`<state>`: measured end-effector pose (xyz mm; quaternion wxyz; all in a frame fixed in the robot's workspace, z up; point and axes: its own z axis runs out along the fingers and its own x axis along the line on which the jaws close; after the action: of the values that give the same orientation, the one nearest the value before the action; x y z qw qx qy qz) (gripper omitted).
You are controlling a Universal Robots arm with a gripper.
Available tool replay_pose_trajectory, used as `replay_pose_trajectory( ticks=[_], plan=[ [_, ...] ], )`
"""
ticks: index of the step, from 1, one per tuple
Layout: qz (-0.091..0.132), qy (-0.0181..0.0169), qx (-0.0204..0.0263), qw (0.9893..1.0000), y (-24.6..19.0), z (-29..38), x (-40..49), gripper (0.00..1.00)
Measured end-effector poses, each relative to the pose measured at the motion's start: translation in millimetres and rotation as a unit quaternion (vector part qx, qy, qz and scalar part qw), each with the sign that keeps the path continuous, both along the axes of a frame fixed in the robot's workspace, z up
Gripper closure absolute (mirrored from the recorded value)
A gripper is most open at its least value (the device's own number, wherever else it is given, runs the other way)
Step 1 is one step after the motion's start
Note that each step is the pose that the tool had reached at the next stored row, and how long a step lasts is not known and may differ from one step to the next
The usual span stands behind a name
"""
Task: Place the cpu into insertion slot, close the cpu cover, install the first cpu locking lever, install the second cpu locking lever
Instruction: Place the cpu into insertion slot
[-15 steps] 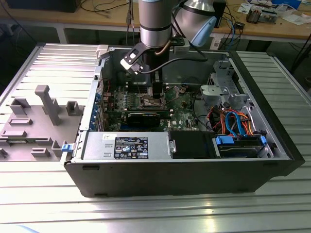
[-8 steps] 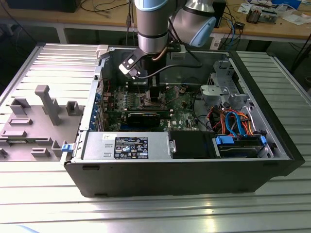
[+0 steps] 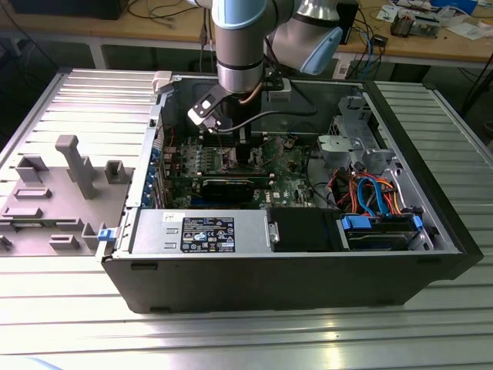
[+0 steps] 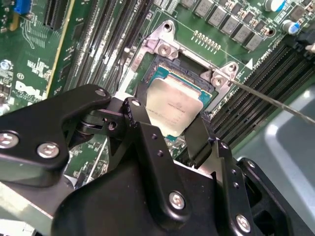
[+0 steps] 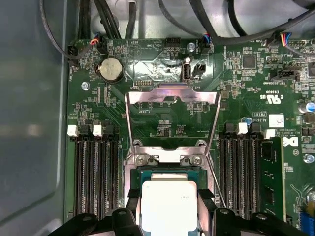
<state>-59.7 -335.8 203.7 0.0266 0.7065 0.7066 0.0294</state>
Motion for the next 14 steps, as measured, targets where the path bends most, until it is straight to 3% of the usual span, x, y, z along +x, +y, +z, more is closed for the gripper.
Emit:
replay_pose_trajectory(
  ticks=[5, 14],
  plan=[
    [0.000, 0.0003, -0.0004, 1.0000, 0.3, -6.6, -0.4, 0.46],
    [0.000, 0.0001, -0.0001, 1.0000, 0.5, -8.0, -0.3, 0.46]
  ],
)
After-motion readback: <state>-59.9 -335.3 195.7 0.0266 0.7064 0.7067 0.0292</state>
